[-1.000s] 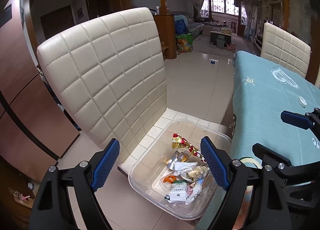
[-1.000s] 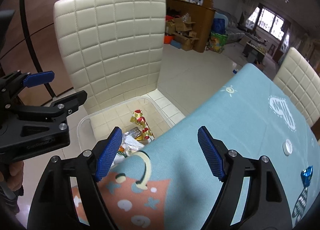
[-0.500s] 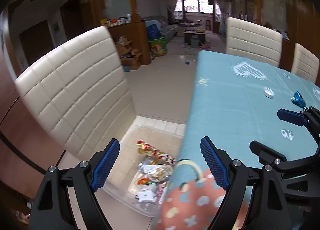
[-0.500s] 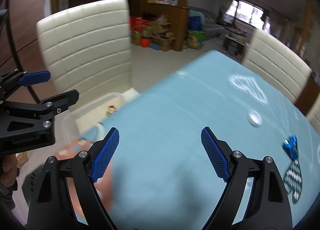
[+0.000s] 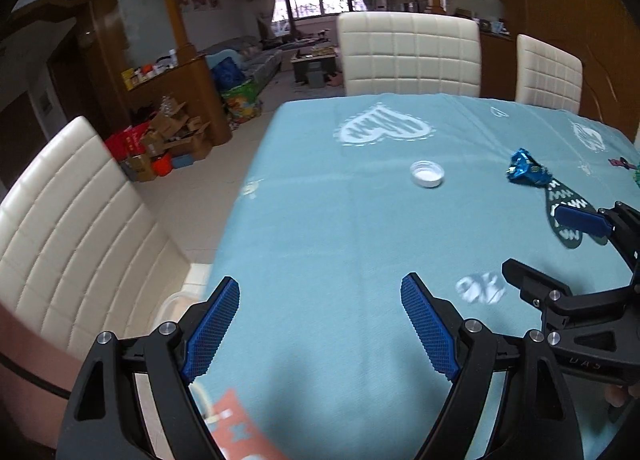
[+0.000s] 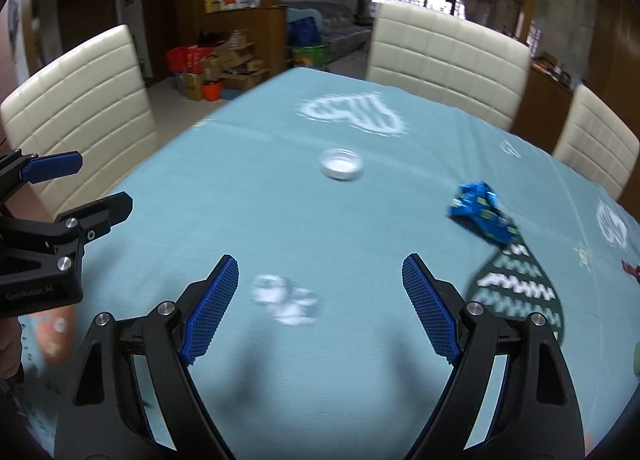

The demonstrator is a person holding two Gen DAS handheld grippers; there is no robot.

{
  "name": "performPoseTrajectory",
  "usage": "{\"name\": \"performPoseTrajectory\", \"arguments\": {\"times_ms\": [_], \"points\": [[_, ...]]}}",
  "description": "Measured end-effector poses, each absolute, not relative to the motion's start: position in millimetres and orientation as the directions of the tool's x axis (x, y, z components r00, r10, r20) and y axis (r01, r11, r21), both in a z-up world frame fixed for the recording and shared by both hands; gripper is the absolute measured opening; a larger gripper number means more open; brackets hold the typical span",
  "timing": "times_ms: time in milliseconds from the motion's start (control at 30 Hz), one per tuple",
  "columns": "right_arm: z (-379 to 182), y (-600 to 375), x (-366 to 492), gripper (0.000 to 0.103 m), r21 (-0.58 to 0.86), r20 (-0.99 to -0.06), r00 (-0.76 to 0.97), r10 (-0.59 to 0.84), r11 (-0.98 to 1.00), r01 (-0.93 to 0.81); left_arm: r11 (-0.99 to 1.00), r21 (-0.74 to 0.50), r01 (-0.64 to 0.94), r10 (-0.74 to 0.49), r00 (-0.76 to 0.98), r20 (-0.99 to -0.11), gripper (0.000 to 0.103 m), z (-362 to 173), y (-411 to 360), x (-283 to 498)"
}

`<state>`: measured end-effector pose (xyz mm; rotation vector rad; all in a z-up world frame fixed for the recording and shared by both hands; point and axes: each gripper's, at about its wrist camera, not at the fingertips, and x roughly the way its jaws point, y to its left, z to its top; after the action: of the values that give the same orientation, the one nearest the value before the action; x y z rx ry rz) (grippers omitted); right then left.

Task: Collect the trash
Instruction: 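Move both tools back over the table toward the blue wrapper and clear cap, then grasp the blue foil wrapper with the right tool while the left tool grasps the clear cap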

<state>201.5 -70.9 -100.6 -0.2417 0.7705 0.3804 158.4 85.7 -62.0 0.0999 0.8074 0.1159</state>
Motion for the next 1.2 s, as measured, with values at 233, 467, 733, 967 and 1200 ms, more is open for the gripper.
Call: {"name": "performPoseTrajectory", "arguments": {"times_ms": [233, 467, 733, 967, 1200], "points": [[-109, -125, 248, 0.084, -0.085, -0.716, 0.676, 0.176, 0.939, -0.335, 0.985, 0.173, 0.006, 0.126, 0.661, -0.74, 0.081, -83, 37, 215], [-122, -152, 299, 0.084, -0.106, -0.726, 0.677, 0.118, 0.954, -0.28, 0.98, 0.191, 0.06, 0.115, 0.614, -0.781, 0.081, -107, 8, 277], [-132, -155, 340, 0.077, -0.101, -0.74, 0.666, 0.098, 0.962, -0.253, 0.968, 0.238, 0.078, 0.145, 0.602, -0.785, 0.081, -119, -3, 322], [-135, -148, 347, 0.055, -0.116, -0.734, 0.674, 0.08, 0.964, -0.24, 0.978, 0.2, 0.063, 0.123, 0.6, -0.79, 0.081, -121, 6, 341], [-133, -145, 330, 0.048, -0.116, -0.732, 0.676, 0.089, 0.961, -0.252, 0.981, 0.168, 0.101, 0.075, 0.598, -0.798, 0.038, -118, 5, 328]]}}
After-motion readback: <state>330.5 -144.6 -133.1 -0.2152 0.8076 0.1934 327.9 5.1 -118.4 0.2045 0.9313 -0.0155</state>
